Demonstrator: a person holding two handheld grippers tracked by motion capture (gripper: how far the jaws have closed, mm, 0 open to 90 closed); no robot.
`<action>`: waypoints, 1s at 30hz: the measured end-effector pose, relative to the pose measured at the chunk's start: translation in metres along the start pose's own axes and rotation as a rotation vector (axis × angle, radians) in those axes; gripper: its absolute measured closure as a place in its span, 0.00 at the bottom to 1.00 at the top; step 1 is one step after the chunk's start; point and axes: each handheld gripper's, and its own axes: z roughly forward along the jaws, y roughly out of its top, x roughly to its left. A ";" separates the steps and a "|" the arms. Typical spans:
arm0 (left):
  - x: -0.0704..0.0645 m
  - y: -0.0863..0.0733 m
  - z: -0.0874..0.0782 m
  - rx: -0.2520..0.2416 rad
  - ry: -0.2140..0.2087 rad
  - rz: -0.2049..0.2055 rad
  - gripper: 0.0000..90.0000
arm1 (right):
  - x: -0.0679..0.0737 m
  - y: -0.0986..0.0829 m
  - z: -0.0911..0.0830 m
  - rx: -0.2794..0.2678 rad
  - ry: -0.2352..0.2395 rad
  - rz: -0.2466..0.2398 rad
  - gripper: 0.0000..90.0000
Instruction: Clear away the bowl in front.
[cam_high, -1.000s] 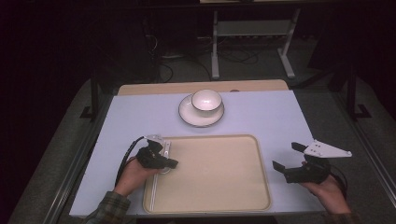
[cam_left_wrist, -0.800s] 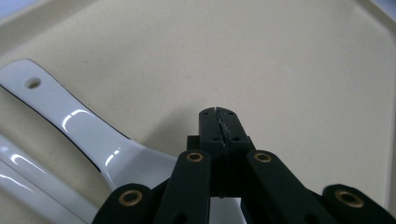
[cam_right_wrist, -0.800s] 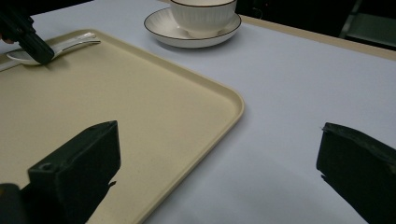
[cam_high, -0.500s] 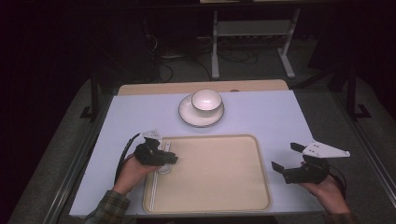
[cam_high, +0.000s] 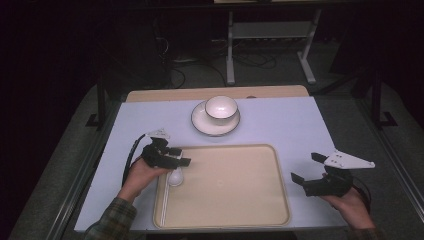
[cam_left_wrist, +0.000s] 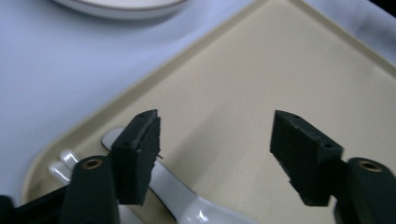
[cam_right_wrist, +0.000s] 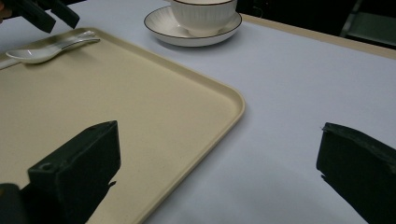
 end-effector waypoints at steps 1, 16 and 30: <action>0.000 0.002 0.001 -0.001 -0.001 0.001 0.34 | 0.000 0.000 0.000 0.001 0.000 0.000 0.00; 0.012 0.042 0.009 -0.016 0.033 0.042 0.16 | -0.001 -0.001 -0.001 0.000 -0.004 0.003 0.00; 0.032 0.076 0.015 0.000 0.064 0.036 0.16 | -0.002 -0.001 -0.001 -0.002 -0.006 0.010 0.00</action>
